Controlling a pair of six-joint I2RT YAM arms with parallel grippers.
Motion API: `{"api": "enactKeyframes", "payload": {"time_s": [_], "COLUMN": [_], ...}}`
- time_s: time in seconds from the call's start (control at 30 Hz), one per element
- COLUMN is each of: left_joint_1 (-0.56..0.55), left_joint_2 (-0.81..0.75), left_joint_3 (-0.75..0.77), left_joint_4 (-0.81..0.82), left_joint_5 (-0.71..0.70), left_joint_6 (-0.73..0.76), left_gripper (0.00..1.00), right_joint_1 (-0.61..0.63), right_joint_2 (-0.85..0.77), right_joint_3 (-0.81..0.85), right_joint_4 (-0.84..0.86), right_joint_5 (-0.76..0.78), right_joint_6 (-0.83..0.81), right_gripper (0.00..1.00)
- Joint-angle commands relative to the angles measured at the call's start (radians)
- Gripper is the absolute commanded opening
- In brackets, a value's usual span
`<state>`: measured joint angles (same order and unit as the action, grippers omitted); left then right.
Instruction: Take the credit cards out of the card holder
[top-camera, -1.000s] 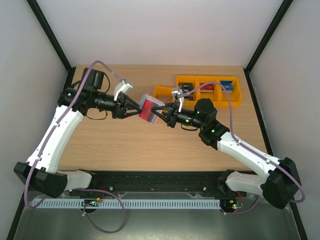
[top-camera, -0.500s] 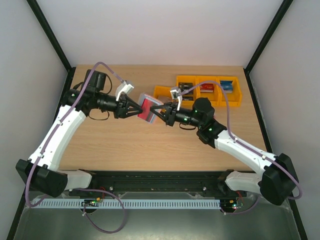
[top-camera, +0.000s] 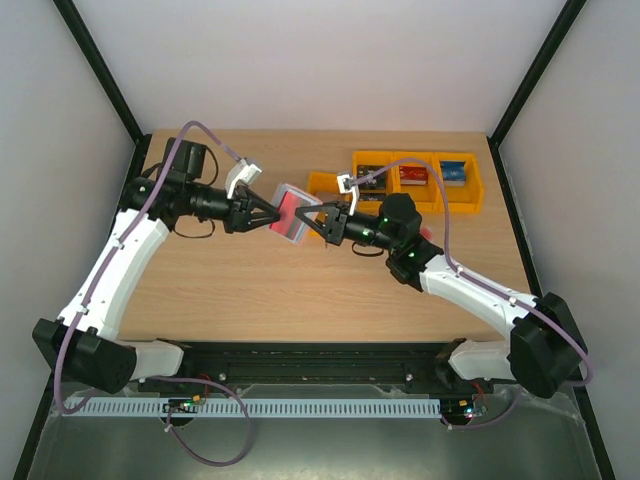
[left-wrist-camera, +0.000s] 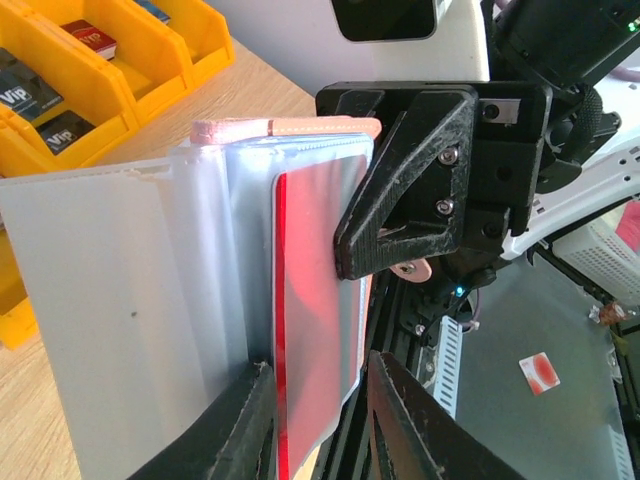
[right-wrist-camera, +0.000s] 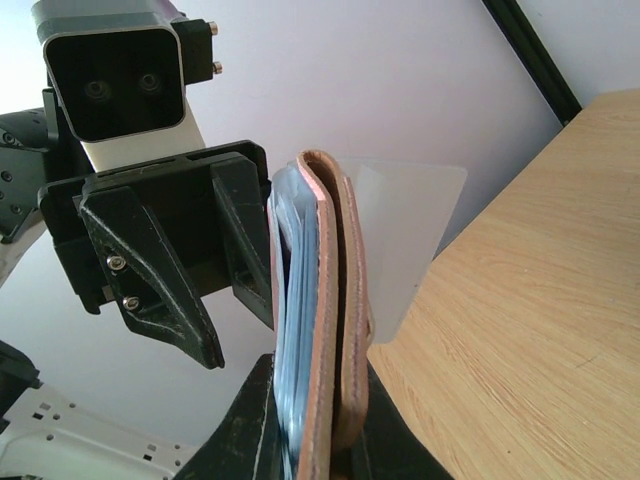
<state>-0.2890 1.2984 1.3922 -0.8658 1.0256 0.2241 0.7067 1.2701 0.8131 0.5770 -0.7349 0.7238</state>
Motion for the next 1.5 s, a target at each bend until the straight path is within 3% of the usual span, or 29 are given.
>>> {"api": "enactKeyframes", "payload": {"time_s": [0.0, 0.33, 0.53, 0.7, 0.87, 1.07, 1.13, 1.27, 1.4, 1.47], "left_joint_1": [-0.04, -0.043, -0.043, -0.039, -0.027, -0.031, -0.03, -0.031, -0.04, -0.039], "left_joint_2": [0.004, 0.045, 0.041, 0.051, 0.059, 0.048, 0.046, 0.033, 0.025, 0.028], "left_joint_3": [0.034, 0.012, -0.045, -0.047, -0.02, -0.044, -0.048, -0.034, -0.023, -0.008], "left_joint_4": [-0.044, 0.017, 0.127, 0.15, 0.157, 0.144, 0.134, 0.081, 0.099, 0.088], "left_joint_5": [0.229, 0.273, 0.227, 0.268, 0.24, 0.212, 0.197, 0.175, 0.213, 0.196], "left_joint_6": [-0.006, -0.08, -0.155, -0.151, -0.146, -0.095, -0.072, -0.012, -0.049, -0.049], "left_gripper": [0.27, 0.3, 0.37, 0.38, 0.42, 0.43, 0.43, 0.35, 0.05, 0.02], "right_joint_1": [0.007, 0.008, 0.013, 0.04, 0.04, 0.04, 0.04, 0.04, 0.039, 0.039], "right_joint_2": [0.03, 0.105, 0.146, 0.148, 0.153, 0.165, 0.151, 0.093, 0.065, 0.067], "right_joint_3": [0.07, 0.119, 0.127, 0.115, 0.079, 0.096, 0.097, 0.127, 0.116, 0.122], "right_joint_4": [0.082, 0.044, 0.169, 0.261, 0.49, 0.506, 0.442, 0.104, 0.082, 0.067], "right_joint_5": [0.114, 0.089, -0.043, -0.166, -0.309, -0.333, -0.303, -0.126, -0.047, -0.031], "right_joint_6": [0.01, 0.004, 0.096, 0.075, 0.199, 0.217, 0.174, -0.033, -0.061, -0.064], "right_gripper": [0.02, 0.02, 0.02, 0.02, 0.02, 0.02, 0.02, 0.02, 0.02, 0.02]}}
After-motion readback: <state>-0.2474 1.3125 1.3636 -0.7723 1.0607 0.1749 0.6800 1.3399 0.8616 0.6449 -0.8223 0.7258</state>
